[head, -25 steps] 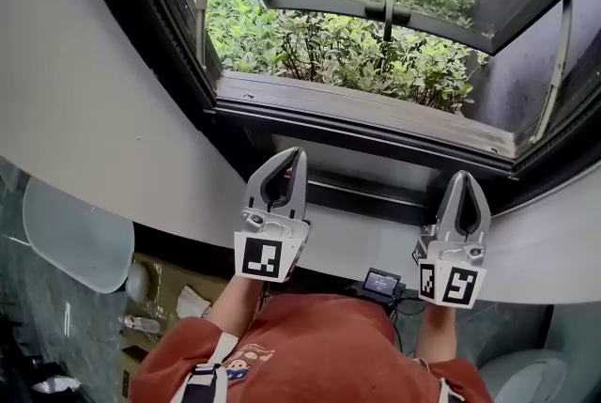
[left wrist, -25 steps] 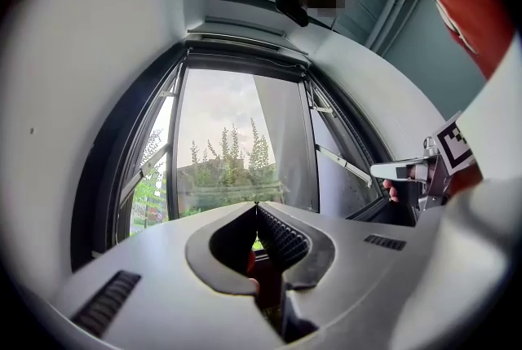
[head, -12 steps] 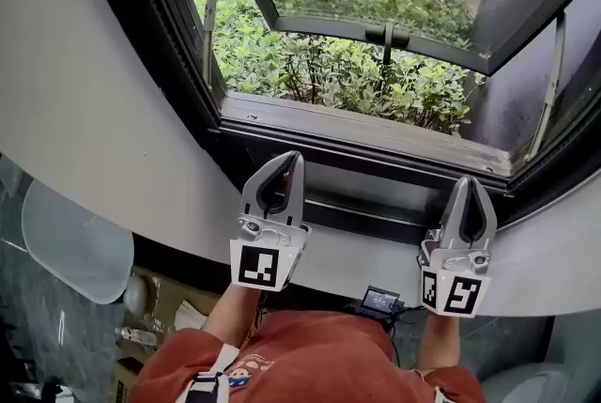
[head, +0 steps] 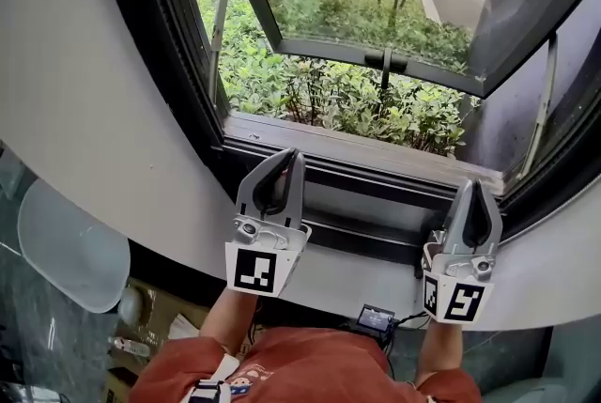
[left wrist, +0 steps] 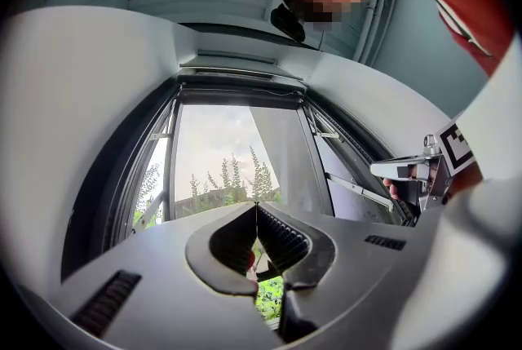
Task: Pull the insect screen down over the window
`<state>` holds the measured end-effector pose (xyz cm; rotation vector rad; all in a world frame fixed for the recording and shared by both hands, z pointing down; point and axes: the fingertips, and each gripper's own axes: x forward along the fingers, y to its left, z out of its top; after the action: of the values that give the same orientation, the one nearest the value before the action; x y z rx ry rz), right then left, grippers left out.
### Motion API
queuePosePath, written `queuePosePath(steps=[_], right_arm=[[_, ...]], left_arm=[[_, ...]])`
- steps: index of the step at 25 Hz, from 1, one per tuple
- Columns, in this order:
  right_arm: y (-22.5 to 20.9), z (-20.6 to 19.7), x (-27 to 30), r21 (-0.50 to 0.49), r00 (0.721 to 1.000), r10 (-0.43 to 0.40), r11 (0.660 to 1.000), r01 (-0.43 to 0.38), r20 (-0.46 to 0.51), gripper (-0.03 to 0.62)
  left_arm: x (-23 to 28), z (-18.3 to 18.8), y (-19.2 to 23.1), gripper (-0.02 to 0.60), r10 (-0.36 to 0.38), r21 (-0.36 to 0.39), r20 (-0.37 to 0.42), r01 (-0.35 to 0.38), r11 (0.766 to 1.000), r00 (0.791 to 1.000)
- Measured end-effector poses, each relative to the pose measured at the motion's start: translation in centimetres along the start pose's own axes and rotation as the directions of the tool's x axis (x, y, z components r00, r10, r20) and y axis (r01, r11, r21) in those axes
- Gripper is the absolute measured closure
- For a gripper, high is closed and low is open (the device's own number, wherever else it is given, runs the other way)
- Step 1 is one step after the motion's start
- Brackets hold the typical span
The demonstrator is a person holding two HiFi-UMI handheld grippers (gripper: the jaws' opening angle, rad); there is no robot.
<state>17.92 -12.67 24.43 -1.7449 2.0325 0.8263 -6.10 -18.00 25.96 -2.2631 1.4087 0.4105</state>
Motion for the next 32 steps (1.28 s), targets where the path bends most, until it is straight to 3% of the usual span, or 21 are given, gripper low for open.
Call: queuePosePath(steps=[22,32], right_arm=[[-3.0,5.3,3.6,-0.098,0.988,-0.010,0.995,0.026,0.155,0.583],[-3.5,7.8,5.2,-0.139,0.976,0.008,0.990,0.023,0.219,0.583]], left_arm=[[2.9,5.1,1.9,0.575,0.022,0.070,0.138,-0.032,0.997,0.990],[4.1,8.1,3.1,0.575,0.053,0.083,0.212,-0.072,0.994,0.976]])
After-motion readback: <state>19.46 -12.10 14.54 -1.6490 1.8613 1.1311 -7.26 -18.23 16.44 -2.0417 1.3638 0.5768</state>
